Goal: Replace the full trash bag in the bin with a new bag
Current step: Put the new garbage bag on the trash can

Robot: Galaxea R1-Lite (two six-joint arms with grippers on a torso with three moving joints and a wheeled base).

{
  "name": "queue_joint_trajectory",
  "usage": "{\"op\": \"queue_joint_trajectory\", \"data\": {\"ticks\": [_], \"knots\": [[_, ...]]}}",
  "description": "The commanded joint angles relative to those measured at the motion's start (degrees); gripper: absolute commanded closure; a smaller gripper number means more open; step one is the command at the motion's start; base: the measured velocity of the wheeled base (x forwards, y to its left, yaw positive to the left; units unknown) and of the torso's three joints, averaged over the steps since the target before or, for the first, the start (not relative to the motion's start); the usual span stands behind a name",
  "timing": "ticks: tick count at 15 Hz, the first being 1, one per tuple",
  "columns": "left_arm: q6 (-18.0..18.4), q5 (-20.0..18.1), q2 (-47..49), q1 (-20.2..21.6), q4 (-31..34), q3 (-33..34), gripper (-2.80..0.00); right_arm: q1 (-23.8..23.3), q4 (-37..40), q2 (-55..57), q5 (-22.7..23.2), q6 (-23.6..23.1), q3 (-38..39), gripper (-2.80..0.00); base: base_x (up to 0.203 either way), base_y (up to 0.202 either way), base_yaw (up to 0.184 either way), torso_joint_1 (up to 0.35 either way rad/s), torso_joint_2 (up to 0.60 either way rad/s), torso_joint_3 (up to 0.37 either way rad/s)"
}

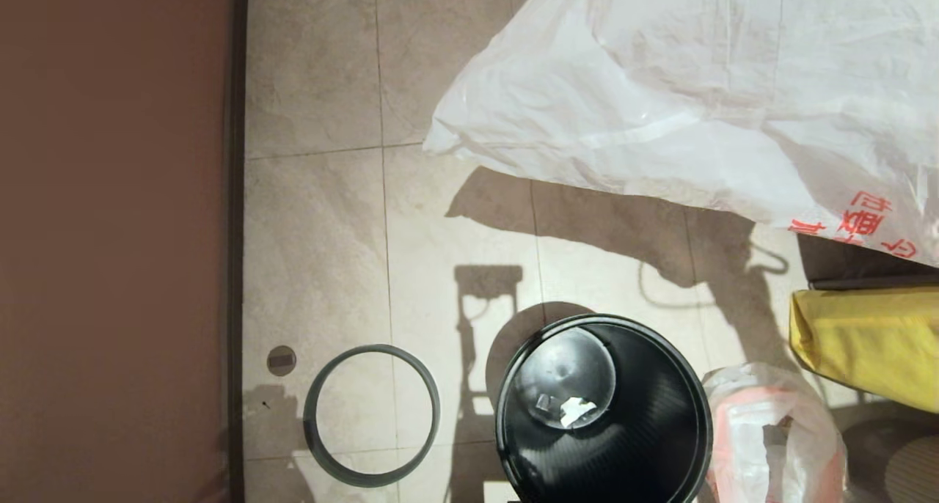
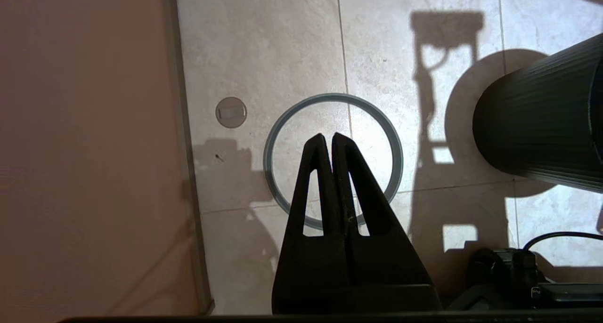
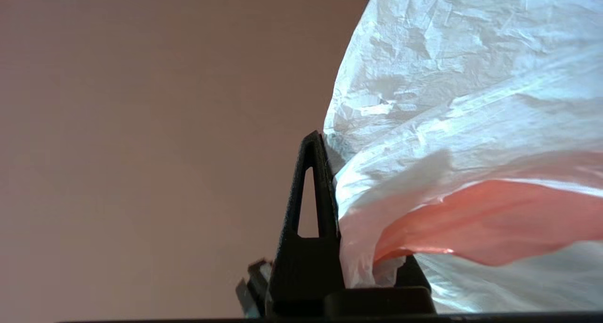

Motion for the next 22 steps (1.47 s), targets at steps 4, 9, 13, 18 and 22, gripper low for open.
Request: {"op": "queue_joint_trajectory", "data": {"ticks": [4, 9, 13, 18, 22], "knots": [[0.0, 0.0, 0.1, 0.0, 0.0, 0.0, 0.0, 0.0, 5.2, -7.9, 0.2, 0.2, 4.6, 0.0, 0.0, 0.0, 0.0, 0.0, 0.0, 0.203], [0.0, 0.0, 0.1, 0.0, 0.0, 0.0, 0.0, -0.3, 9.6, -11.2, 1.5, -0.4, 7.4, 0.0, 0.0, 0.0, 0.0, 0.0, 0.0, 0.202], [0.0, 0.0, 0.1, 0.0, 0.0, 0.0, 0.0, -0.3, 10.2, -11.8, 1.6, -0.9, 7.8, 0.0, 0.0, 0.0, 0.0, 0.0, 0.0, 0.205], [0.0, 0.0, 0.1, -0.2, 0.0, 0.0, 0.0, -0.3, 10.2, -12.9, 2.2, -0.9, 9.1, 0.0, 0.0, 0.0, 0.0, 0.002, 0.0, 0.199], [0.0, 0.0, 0.1, -0.2, 0.0, 0.0, 0.0, -0.4, 10.2, -13.8, 2.2, -0.9, 10.3, 0.0, 0.0, 0.0, 0.0, 0.003, 0.0, 0.204]]}}
